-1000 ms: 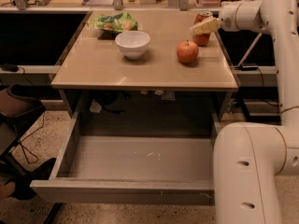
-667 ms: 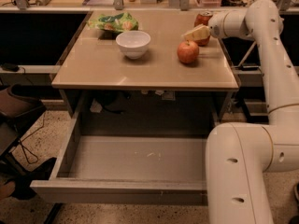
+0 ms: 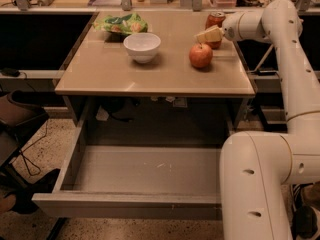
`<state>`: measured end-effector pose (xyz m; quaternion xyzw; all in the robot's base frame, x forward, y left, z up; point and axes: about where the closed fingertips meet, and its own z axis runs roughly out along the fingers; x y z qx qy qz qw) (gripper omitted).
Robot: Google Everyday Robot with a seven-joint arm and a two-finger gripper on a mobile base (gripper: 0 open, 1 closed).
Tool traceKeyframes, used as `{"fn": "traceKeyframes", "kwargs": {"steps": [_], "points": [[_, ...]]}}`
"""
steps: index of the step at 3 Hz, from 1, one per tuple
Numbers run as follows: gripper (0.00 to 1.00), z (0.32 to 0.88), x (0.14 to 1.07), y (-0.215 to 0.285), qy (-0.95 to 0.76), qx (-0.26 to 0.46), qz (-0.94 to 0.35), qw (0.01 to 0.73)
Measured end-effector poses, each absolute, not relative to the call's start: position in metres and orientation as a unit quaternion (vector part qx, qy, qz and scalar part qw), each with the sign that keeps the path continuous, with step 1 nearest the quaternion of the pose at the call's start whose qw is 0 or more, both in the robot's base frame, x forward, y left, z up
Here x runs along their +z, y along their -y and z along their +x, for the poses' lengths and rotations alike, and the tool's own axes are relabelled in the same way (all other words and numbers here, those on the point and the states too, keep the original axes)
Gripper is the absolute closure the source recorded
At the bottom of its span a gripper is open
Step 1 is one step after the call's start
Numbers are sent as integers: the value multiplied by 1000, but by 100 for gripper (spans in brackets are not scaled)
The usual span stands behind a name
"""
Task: Place coke can into top drawer
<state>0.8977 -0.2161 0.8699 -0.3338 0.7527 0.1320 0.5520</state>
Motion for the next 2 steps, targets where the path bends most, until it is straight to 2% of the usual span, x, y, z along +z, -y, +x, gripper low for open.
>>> {"fn": "traceKeyframes", "kwargs": {"steps": [2], "points": [[65,898,870,216,-753,132,-334,552]]}}
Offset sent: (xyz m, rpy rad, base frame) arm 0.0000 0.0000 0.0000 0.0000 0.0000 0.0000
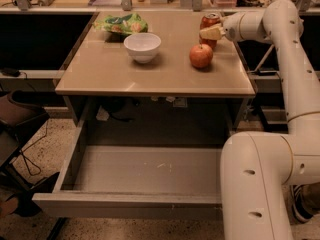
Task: Place coke can into top drawer
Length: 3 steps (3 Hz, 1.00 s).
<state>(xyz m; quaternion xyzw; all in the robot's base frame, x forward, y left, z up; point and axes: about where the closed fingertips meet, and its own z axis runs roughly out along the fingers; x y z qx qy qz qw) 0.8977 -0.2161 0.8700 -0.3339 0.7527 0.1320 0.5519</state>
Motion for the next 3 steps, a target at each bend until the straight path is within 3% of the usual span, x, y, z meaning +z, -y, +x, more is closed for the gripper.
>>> {"fn": "traceKeyframes", "kwargs": {"steps": [1,2,3], "points": [[88,881,888,208,-745,129,-368,541],[100,844,917,217,-746,142,-390,522],[100,766,958,253,-762,190,-382,488]]}}
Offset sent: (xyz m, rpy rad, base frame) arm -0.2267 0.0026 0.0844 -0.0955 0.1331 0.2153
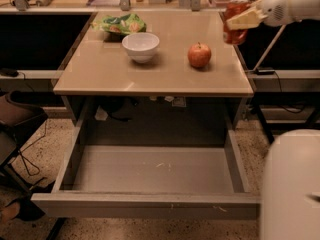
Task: Place coke can into top drawer
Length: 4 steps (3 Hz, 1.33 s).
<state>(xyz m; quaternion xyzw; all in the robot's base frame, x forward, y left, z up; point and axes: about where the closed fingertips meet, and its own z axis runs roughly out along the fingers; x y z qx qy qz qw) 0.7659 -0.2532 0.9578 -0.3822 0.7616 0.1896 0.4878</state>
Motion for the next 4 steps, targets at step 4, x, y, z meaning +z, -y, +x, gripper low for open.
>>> {"fn": "traceKeyframes", "kwargs": {"steps": [4], "points": [[100,633,1034,325,-773,217,-303,513]]}}
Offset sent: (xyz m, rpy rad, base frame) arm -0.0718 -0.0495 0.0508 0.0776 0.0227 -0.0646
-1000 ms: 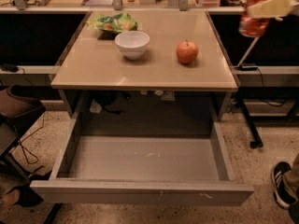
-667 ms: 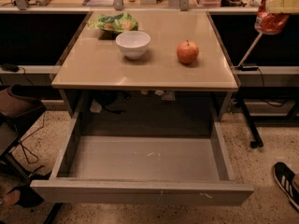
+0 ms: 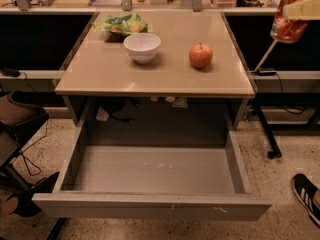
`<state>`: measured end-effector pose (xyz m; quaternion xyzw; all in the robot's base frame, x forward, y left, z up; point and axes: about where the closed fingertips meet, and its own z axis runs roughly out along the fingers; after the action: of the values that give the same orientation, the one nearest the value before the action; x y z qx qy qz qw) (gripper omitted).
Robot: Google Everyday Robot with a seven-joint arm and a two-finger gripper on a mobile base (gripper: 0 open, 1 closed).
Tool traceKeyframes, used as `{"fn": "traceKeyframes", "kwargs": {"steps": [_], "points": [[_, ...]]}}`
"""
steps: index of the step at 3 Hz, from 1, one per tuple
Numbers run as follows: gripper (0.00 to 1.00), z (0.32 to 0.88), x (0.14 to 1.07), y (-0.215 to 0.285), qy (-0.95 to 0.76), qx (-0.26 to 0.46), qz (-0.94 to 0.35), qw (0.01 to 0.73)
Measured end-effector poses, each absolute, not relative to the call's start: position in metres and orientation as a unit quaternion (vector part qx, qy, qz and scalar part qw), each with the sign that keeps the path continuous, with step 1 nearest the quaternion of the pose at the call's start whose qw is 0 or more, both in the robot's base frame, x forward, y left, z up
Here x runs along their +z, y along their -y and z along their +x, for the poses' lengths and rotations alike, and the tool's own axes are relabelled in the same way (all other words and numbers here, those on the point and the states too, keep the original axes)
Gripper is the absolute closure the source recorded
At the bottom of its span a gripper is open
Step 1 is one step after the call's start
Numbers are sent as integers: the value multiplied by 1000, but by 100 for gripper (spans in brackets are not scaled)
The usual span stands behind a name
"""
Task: Place coke can into top drawer
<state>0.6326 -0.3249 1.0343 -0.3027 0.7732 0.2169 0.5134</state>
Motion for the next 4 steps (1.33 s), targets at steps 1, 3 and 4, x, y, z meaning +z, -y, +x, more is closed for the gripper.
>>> {"fn": "traceKeyframes", "kwargs": {"steps": [1,3,4], "points": [[100,551,1065,303,-758,272,-296,513],[100,469,1007,246,-762,382,-318,415],[100,459,1033,231,-746,342,-327,469]]}}
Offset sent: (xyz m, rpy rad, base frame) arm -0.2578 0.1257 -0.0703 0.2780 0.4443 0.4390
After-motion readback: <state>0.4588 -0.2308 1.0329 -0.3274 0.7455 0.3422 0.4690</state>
